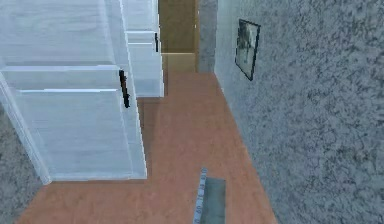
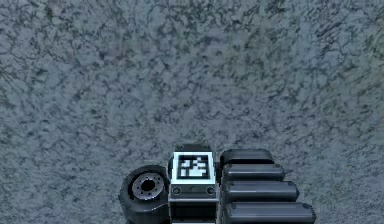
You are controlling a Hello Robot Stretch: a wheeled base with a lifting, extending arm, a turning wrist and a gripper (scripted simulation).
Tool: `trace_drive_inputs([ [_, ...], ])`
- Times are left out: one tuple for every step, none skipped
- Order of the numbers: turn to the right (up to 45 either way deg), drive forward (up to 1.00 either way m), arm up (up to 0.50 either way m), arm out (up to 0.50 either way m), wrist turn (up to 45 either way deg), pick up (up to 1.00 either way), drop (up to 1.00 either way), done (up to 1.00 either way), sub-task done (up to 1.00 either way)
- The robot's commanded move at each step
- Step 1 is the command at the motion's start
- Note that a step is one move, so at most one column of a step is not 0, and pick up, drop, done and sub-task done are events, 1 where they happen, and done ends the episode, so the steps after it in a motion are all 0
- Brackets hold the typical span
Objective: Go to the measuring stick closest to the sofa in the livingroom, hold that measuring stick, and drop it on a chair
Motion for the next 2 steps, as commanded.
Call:
trace_drive_inputs([
  [0.0, 0.45, 0.0, 0.0, 0.0, 0.0, 0.0, 0.0, 0.0],
  [12.0, 0.0, 0.0, 0.0, 0.0, 0.0, 0.0, 0.0, 0.0],
])
